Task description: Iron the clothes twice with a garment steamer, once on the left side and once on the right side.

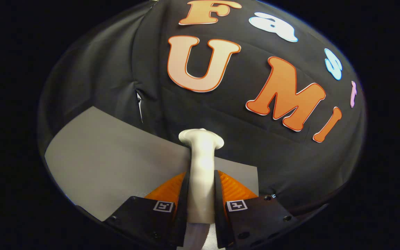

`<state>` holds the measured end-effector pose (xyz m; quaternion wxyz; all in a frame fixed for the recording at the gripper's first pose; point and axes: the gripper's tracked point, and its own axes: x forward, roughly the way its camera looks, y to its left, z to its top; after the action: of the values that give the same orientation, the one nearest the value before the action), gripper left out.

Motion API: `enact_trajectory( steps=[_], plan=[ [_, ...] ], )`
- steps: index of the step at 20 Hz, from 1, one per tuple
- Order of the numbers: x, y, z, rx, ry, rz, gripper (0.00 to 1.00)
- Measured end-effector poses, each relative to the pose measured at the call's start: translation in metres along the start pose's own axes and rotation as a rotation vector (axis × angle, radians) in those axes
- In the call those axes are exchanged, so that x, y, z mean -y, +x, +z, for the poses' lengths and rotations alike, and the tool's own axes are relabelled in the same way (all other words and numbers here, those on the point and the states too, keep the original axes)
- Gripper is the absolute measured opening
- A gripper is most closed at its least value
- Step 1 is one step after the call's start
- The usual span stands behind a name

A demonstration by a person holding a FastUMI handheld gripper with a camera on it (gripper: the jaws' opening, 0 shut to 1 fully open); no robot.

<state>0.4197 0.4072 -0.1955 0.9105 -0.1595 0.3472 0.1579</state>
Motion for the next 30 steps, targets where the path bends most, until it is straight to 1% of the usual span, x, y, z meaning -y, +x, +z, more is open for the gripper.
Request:
enact_trajectory(
  steps=[3, 4, 6, 7, 8, 10, 14, 17, 21, 26, 30],
  plan=[
    [-0.013, -0.039, 0.009, 0.095, 0.016, 0.081, 0.41],
    [-0.013, -0.053, 0.014, 0.121, 0.024, 0.087, 0.41],
    [-0.005, -0.078, 0.019, 0.169, 0.015, 0.070, 0.41],
    [-0.002, -0.092, 0.020, 0.198, 0.016, 0.069, 0.37],
    [0.000, -0.106, 0.017, 0.208, 0.025, 0.077, 0.37],
    [0.004, -0.133, 0.009, 0.241, 0.073, 0.106, 0.37],
    [0.010, -0.203, -0.003, 0.331, 0.108, 0.182, 0.37],
    [0.025, -0.262, -0.011, 0.419, 0.147, 0.203, 0.37],
    [0.050, -0.333, -0.030, 0.516, 0.150, 0.200, 0.37],
    [0.072, -0.406, -0.049, 0.624, 0.185, 0.171, 0.36],
    [0.096, -0.452, -0.068, 0.693, 0.204, 0.119, 0.36]
  ],
)
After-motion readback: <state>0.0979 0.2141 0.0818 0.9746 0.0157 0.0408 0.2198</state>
